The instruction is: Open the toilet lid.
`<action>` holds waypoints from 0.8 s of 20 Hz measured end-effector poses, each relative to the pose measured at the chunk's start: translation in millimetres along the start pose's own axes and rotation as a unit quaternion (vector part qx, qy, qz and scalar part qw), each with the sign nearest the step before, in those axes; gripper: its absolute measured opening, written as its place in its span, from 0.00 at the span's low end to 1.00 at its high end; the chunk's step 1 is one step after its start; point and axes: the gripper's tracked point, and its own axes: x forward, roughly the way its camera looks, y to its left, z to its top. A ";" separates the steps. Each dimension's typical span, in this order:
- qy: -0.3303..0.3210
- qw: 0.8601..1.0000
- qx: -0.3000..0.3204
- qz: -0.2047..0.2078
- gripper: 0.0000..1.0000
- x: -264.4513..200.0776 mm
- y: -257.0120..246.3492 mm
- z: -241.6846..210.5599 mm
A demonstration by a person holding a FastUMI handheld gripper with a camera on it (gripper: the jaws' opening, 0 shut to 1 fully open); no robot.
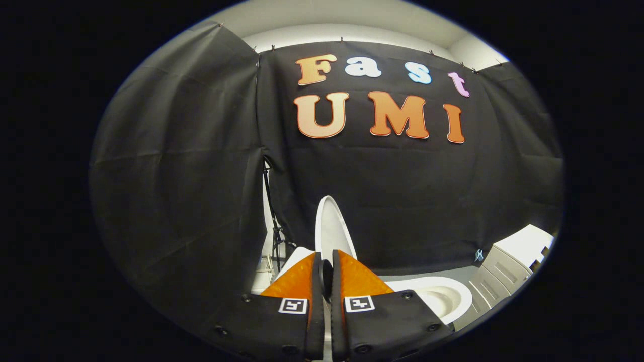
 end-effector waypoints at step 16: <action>-0.069 0.997 0.036 0.012 0.70 -72.8 -63.9 108.7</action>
